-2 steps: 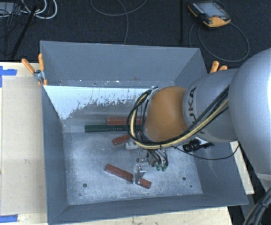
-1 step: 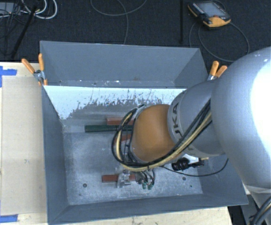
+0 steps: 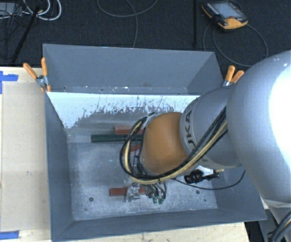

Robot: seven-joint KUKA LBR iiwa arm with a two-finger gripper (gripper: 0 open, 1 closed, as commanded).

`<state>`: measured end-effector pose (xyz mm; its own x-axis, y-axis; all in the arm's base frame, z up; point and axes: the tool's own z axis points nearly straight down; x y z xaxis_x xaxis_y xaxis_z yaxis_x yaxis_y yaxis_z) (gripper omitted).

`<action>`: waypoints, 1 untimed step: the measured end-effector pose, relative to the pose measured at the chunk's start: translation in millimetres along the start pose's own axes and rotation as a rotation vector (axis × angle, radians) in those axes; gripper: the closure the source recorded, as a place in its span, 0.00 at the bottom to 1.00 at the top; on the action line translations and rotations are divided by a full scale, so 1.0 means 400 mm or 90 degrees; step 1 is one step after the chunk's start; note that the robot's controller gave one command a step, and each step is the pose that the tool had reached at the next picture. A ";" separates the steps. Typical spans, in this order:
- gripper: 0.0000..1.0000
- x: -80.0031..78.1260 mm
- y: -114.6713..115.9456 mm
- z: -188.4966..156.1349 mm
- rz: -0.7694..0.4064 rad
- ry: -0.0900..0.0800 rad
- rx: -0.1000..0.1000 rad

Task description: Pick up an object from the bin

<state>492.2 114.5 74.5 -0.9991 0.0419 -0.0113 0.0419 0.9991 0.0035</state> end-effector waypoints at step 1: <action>1.00 -0.046 0.004 -0.344 0.003 0.007 0.002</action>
Offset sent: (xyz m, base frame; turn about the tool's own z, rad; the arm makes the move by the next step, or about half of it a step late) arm 0.0000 0.0000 0.0000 0.0000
